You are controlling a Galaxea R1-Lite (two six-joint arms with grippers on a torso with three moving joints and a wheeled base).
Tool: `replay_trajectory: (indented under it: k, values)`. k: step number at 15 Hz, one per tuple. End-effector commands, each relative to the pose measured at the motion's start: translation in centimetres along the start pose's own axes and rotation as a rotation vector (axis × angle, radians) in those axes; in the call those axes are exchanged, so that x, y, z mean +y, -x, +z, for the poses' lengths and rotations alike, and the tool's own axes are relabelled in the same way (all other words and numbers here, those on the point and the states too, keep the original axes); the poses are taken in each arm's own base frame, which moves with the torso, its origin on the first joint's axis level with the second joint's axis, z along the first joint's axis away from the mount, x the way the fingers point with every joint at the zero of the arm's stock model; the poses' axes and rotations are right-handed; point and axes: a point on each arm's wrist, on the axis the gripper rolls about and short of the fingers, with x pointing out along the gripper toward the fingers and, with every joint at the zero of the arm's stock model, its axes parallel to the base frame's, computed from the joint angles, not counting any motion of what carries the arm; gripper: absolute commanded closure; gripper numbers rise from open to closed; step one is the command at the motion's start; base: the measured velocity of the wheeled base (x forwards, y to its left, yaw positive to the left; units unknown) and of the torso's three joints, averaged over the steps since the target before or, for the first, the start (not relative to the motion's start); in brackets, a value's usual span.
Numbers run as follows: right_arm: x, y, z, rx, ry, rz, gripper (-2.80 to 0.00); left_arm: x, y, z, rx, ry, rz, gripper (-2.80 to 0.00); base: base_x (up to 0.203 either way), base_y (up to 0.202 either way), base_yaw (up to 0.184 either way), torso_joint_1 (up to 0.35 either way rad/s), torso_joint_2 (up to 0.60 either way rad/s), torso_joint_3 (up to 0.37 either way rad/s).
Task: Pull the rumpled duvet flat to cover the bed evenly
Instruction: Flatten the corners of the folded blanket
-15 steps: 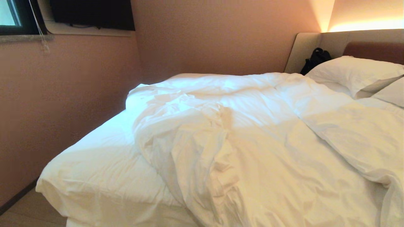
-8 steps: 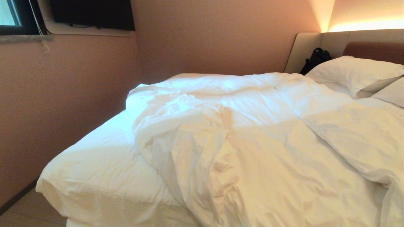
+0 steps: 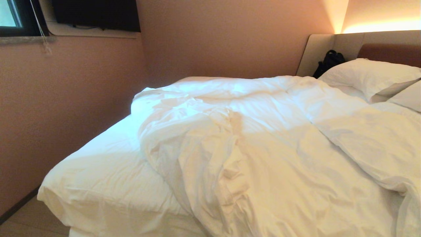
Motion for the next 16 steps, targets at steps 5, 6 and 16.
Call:
replay_trajectory:
  k: [5,6,16]
  values:
    - [0.3,2.9,1.5,-0.358,0.152,0.089,0.0,0.0,0.0,0.0,-0.001,0.0,0.0,0.0,0.0,0.0,0.0,0.0,0.0,0.0]
    - [0.3,3.0,1.5,-0.364,0.154,0.087,0.0,0.0,0.0,0.0,-0.001,0.001,0.0,0.0,0.0,0.0,0.0,0.0,0.0,0.0]
    - [0.2,2.2,0.1,-0.321,0.143,0.055,0.0,0.0,0.0,0.0,-0.001,0.001,0.0,0.0,0.0,0.0,0.0,0.0,0.0,0.0]
